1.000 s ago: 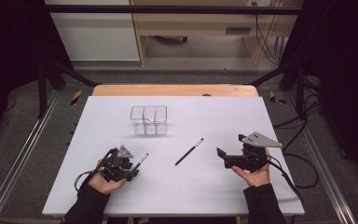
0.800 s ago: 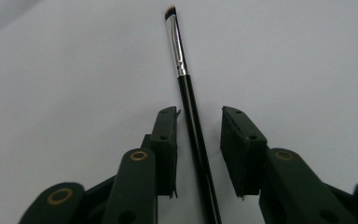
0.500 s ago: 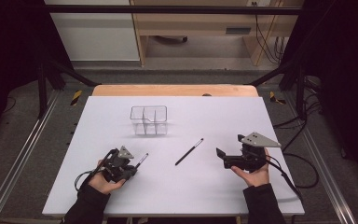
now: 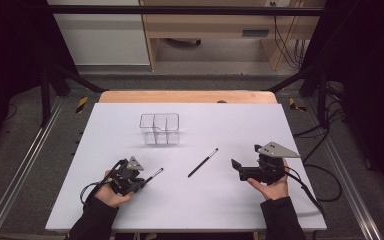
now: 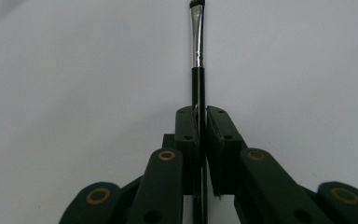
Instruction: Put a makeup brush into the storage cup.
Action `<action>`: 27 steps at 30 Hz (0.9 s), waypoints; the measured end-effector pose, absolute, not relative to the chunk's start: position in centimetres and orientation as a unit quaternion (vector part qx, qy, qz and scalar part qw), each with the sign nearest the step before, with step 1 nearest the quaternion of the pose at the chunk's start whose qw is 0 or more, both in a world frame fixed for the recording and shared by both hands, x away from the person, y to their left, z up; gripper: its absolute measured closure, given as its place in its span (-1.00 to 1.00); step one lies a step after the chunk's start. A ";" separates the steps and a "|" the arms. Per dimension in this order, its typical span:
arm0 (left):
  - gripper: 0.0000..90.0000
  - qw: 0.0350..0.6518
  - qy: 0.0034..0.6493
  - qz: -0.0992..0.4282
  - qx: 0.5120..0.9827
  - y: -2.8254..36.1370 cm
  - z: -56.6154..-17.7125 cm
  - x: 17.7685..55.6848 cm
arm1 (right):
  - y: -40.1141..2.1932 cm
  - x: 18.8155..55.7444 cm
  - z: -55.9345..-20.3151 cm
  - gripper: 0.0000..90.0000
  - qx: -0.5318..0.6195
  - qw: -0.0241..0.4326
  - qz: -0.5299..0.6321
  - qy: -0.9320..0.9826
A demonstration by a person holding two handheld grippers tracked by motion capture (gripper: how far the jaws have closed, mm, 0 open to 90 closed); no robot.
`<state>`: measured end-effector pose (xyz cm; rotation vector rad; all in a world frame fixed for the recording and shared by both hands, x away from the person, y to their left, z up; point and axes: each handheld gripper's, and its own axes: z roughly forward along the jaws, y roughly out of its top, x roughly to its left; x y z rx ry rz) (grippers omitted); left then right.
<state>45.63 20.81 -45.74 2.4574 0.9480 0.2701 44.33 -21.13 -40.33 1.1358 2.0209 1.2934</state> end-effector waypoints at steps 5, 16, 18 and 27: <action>0.68 0.249 0.346 0.093 0.900 20.9 -45.7 45.7 | -21.2 44.3 -40.3 -0.89 0.416 0.242 0.474 0.738; 0.29 0.240 0.343 0.093 0.904 20.7 -43.7 46.5 | -21.2 44.3 -40.2 -0.89 0.418 0.242 0.472 0.738; 0.25 0.236 0.341 0.091 0.905 20.6 -43.7 46.6 | -21.3 44.2 -40.1 -0.89 0.418 0.242 0.472 0.738; 0.34 0.193 0.323 0.081 0.923 18.9 -44.1 47.6 | -21.5 44.2 -40.0 -0.89 0.419 0.241 0.471 0.737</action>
